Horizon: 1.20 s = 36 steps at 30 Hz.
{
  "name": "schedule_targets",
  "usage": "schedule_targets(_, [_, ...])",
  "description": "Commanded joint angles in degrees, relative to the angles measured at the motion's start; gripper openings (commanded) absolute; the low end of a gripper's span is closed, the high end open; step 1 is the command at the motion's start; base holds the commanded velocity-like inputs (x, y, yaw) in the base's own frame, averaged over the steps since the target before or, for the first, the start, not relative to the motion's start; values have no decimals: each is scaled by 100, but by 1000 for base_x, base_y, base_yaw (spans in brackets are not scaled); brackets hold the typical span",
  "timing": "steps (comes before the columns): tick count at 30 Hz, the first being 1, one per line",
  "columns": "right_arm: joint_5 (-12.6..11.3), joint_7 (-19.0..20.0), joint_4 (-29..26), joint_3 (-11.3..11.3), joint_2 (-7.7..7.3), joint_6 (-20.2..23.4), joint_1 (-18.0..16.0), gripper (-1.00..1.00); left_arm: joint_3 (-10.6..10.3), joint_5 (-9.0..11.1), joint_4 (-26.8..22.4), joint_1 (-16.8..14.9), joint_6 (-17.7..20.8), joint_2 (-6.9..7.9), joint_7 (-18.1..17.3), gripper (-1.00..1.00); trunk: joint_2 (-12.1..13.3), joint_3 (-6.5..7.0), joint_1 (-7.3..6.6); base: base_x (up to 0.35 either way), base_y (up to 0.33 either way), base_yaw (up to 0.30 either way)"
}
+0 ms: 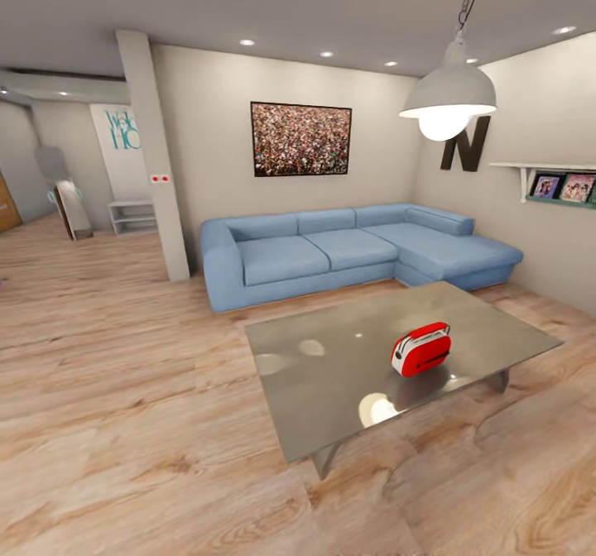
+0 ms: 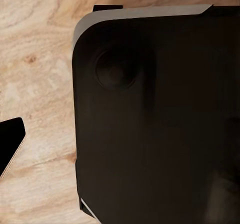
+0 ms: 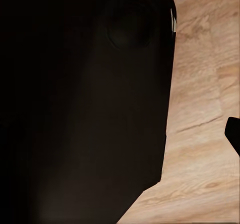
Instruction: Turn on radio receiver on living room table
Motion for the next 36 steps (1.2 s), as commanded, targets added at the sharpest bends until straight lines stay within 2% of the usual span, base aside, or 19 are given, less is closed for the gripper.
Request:
schedule_targets(1, [-1,0,0,0,1,0,0,100,0,0,0,0,0,0,0,100,0,0,0,0,0,-294])
schedule_targets(36, [-3,0,0,0,-2,0,0,100,0,0,0,0,0,0,0,100,0,0,0,0,0,-294])
